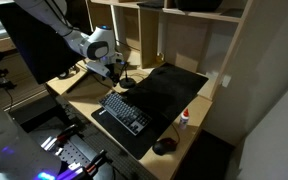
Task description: Press the escape key on the keyboard
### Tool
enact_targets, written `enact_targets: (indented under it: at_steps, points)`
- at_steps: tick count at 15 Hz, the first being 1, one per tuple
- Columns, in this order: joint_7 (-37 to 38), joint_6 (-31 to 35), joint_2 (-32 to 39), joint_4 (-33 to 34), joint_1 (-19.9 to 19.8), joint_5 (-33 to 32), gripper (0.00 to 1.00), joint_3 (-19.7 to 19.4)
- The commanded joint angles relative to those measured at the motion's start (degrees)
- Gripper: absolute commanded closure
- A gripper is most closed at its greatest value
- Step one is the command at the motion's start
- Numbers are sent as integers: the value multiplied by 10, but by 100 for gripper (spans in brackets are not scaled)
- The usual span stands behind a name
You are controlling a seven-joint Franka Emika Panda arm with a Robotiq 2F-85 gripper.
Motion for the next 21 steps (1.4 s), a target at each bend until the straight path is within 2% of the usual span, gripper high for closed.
enact_targets:
  at_steps: [1, 4, 7, 8, 13, 16, 20, 21]
  points:
    - [1, 2, -5, -8, -10, -3, 0, 9]
    - [-15, 23, 47, 40, -5, 19, 0, 29]
    - [14, 17, 94, 89, 1, 14, 0, 38]
    - [9, 8, 52, 52, -3, 6, 0, 38]
    - [12, 7, 61, 61, -3, 5, 0, 40]
    - [13, 15, 108, 90, -8, 11, 0, 38]
    - [37, 40, 133, 93, -3, 13, 0, 38]
    - [31, 20, 115, 84, -5, 5, 0, 39]
